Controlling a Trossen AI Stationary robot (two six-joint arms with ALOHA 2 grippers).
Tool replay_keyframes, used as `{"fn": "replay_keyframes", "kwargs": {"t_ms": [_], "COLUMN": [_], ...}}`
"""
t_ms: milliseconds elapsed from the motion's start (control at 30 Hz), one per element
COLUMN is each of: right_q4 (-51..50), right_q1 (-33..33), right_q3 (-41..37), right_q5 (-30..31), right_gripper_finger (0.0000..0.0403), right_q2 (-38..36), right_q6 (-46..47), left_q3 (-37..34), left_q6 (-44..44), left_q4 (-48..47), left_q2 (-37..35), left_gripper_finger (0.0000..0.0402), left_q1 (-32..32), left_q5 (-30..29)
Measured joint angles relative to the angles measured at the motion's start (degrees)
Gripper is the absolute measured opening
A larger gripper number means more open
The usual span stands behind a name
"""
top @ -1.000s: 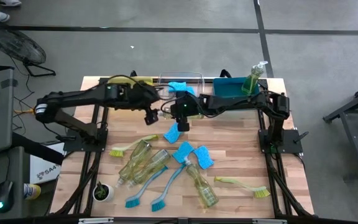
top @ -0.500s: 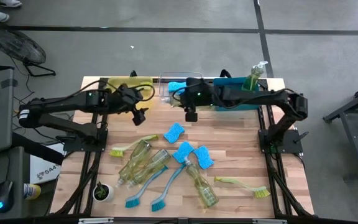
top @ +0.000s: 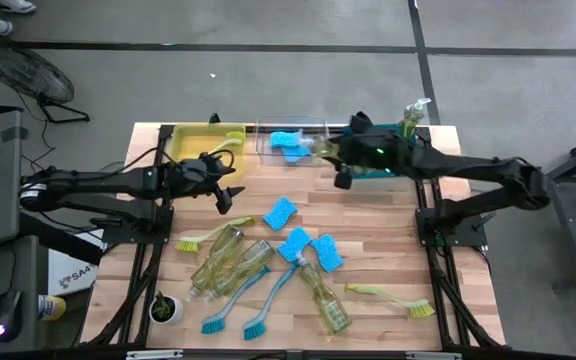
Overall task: Pick & Place Kitchen Sink Supplies
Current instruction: Put the dish soap into the blue bin
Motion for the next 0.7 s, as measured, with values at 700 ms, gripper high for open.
{"fn": "replay_keyframes", "kwargs": {"t_ms": [700], "right_q4": [36.57], "right_q1": [4.24], "right_q3": [-34.13], "right_q5": [24.8], "right_gripper_finger": [0.017], "right_q2": [-22.0], "right_q6": [3.78], "left_q3": [-13.63], "left_q6": [6.94], "left_q4": [29.28], "left_q2": [0.02], "left_gripper_finger": [0.0312], "left_q1": [-1.49], "left_q5": [5.78]}}
